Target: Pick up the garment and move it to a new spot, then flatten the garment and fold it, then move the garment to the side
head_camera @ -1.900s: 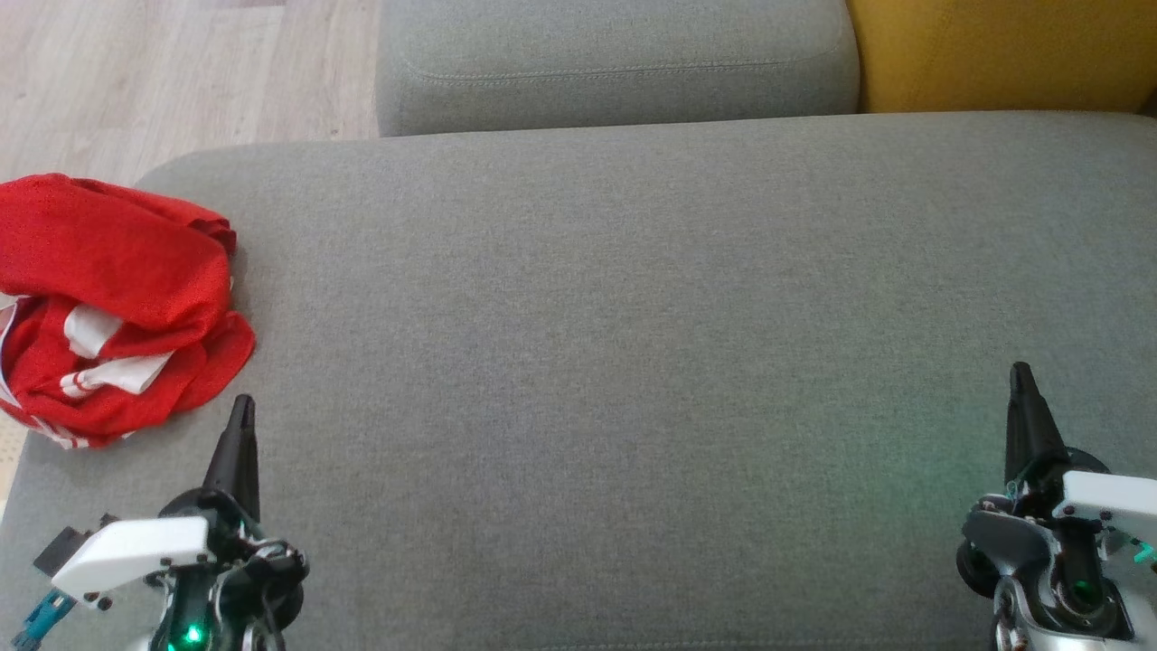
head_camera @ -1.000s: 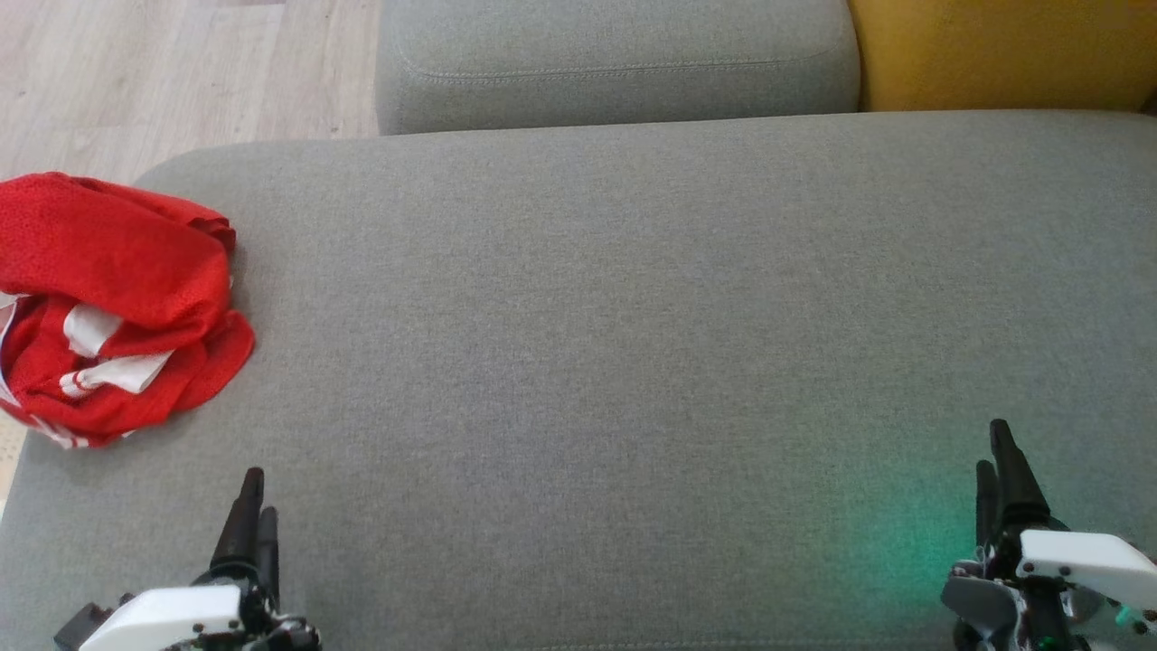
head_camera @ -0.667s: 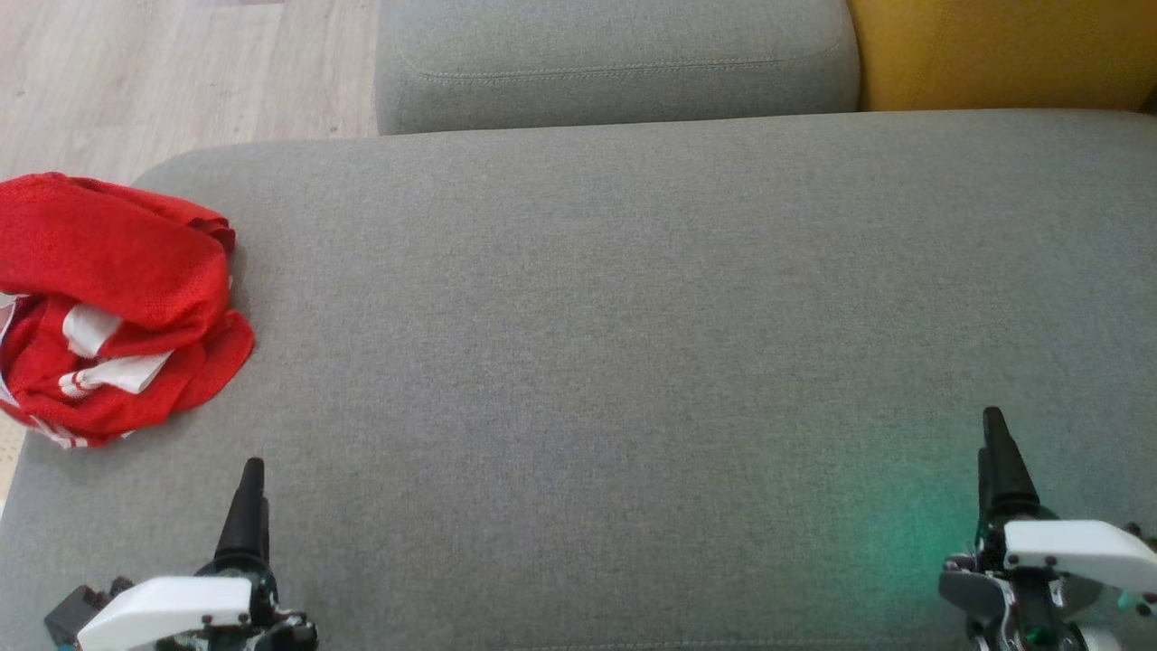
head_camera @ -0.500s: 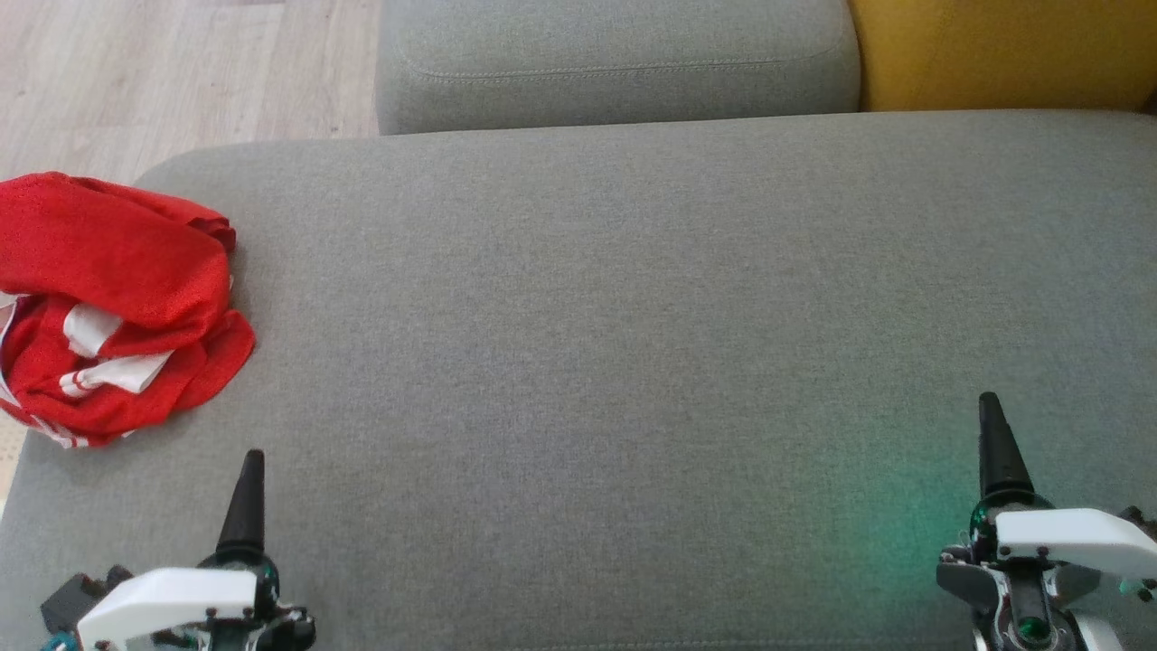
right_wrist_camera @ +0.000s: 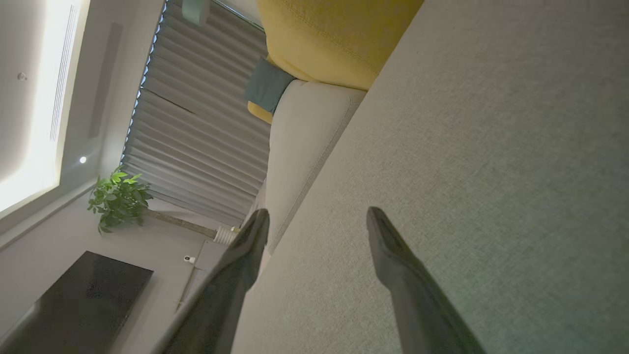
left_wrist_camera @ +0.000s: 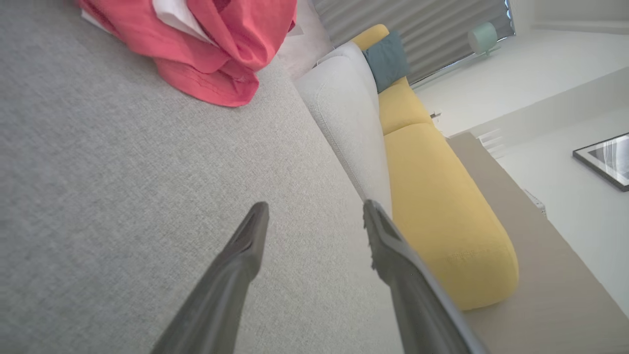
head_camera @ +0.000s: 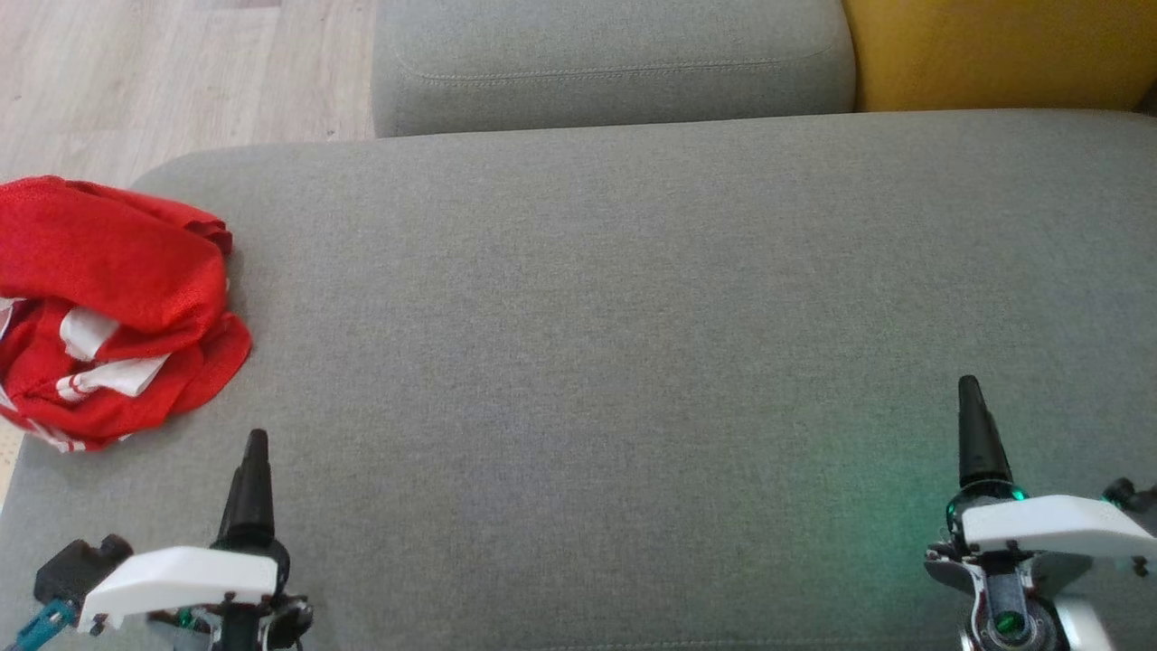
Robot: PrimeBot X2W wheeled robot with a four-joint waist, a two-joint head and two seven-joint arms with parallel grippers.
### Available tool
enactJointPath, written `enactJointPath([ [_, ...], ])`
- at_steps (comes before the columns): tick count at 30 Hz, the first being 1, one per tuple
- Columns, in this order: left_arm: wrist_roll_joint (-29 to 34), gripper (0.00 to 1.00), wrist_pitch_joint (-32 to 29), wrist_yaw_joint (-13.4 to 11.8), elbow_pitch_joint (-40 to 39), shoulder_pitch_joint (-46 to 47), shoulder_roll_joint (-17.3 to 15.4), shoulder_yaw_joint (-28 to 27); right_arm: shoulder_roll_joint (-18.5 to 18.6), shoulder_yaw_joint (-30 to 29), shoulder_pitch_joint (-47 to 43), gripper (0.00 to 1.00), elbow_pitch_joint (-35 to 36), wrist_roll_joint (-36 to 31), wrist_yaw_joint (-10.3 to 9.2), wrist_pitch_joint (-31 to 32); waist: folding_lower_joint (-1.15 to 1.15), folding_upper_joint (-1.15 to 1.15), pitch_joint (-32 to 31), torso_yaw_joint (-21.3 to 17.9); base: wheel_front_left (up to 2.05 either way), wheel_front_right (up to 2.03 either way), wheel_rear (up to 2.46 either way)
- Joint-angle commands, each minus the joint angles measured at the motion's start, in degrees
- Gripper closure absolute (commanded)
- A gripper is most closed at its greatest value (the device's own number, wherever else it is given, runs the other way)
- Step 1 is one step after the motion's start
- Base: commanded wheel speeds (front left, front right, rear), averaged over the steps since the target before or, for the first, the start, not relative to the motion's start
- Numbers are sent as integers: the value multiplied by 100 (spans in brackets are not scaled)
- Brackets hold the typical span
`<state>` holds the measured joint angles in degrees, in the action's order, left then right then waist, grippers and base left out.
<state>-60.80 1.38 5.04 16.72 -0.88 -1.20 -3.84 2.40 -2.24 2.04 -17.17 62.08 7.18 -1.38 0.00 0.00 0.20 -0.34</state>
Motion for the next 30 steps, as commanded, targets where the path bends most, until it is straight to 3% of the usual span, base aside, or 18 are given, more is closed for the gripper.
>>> enactJointPath([
  [1,254,0,87,-31,-239,272,-70,-31,100,101,365,0,248,-248,17,-80,0,0,-3,-3,0,0,0],
  [30,2694,0,572,-507,-274,277,-224,144,189,569,402,0,184,-2575,22,-569,0,0,-35,-15,0,0,0],
])
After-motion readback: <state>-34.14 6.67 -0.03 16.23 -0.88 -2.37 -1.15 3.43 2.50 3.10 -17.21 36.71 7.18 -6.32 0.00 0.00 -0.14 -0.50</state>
